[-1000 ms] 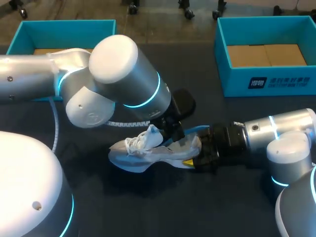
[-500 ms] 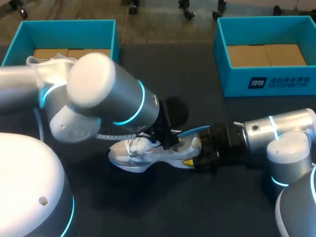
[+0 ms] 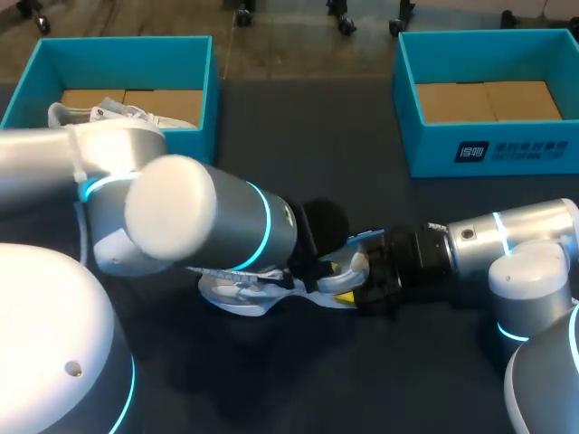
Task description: Take the shoe out of the shoebox, open the shoe tongue, remove and reinsert the insole, then place the shoe into the shoebox
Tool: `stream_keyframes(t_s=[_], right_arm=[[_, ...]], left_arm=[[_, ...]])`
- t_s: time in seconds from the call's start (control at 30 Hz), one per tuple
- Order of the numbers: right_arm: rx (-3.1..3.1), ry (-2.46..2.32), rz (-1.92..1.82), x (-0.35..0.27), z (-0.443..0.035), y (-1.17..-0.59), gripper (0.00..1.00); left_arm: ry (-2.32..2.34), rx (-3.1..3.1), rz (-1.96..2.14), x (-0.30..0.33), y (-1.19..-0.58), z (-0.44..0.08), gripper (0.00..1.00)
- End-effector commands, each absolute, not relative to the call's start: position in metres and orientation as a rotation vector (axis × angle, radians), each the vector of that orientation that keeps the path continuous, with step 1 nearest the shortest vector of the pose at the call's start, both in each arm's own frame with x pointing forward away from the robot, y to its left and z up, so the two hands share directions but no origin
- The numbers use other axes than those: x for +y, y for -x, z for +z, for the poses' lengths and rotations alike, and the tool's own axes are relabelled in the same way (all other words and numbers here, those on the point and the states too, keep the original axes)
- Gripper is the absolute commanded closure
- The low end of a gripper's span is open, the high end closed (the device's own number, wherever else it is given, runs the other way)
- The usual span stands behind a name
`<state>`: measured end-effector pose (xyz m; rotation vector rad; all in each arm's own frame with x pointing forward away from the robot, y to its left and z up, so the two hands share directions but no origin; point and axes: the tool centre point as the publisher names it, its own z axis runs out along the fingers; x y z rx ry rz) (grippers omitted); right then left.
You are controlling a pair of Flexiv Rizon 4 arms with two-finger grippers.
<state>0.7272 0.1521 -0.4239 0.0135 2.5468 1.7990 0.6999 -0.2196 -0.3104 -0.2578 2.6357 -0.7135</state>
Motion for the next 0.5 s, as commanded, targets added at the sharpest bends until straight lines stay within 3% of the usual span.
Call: stream_keyframes(t_s=[0.03,0.5], right_arm=[[2.553,-0.014,1.792,0.155,-0.426,-0.727,1.00],[2.553,-0.014,1.792,0.155,-0.426,-0.727,1.00]], left_arm=[[0.290,2.579,-0.670,-0.239,-0.700,-0.320,0.52],[0.304,2.510,-0.618,-0.244,-0.712,-0.333,0.54]])
